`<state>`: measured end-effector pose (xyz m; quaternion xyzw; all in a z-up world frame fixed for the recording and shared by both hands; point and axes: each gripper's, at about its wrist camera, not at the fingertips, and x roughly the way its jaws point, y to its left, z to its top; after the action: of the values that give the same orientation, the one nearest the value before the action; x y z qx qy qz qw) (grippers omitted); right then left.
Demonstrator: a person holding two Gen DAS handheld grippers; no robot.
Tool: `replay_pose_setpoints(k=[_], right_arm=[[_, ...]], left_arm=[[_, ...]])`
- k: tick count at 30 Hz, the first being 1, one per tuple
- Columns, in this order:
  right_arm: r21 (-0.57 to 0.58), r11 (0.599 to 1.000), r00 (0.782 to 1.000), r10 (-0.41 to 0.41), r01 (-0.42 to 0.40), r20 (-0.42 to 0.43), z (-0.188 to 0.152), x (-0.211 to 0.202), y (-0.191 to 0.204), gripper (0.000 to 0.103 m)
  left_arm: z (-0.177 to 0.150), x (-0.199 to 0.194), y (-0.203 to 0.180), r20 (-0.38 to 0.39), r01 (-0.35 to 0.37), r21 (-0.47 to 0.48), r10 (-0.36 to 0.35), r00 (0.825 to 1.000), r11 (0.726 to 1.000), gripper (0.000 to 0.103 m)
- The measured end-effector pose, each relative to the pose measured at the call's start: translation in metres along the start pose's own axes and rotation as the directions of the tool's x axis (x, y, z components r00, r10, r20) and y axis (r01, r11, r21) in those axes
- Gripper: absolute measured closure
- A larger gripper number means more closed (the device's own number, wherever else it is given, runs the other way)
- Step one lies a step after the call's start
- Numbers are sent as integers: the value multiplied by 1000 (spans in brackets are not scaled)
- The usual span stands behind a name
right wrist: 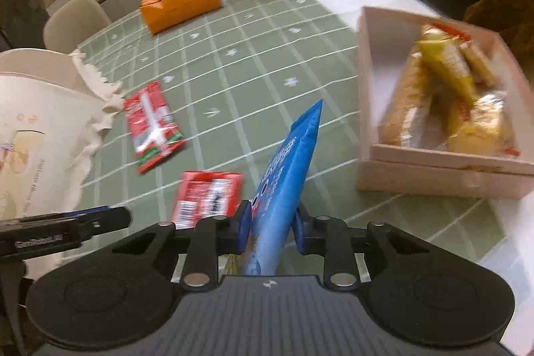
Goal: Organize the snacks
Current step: 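Grasp the red snack packet with the left tool while the right tool holds the seaweed packet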
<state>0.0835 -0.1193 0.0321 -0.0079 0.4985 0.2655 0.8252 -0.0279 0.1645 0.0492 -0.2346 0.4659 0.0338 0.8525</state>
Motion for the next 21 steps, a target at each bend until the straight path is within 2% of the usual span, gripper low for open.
replay_pose_setpoints(k=[8,12,15,17,21], right_arm=[[13,999,998,-53,53,15,-14,-7,-24,76],[-25,996,995,-88,89,38,-23,-11,-22,74],[-15,998,997,-65,66,30,-29,-14,-24,72],[5,1000,1000,-20,20,23,-33,-16,-26,72],[22,999,999,39,-39,9,-41,-15,-23,71]], left_arm=[[-4,2,-6,-12,22,23,-22,1000,999,60],[-6,3,-19,-30,68,82,-66,997,994,60],[-8,7,-30,-34,77,109,-74,997,991,60],[-5,13,-33,-31,68,101,-65,997,993,60],[6,31,-47,-12,13,121,-11,1000,993,59]])
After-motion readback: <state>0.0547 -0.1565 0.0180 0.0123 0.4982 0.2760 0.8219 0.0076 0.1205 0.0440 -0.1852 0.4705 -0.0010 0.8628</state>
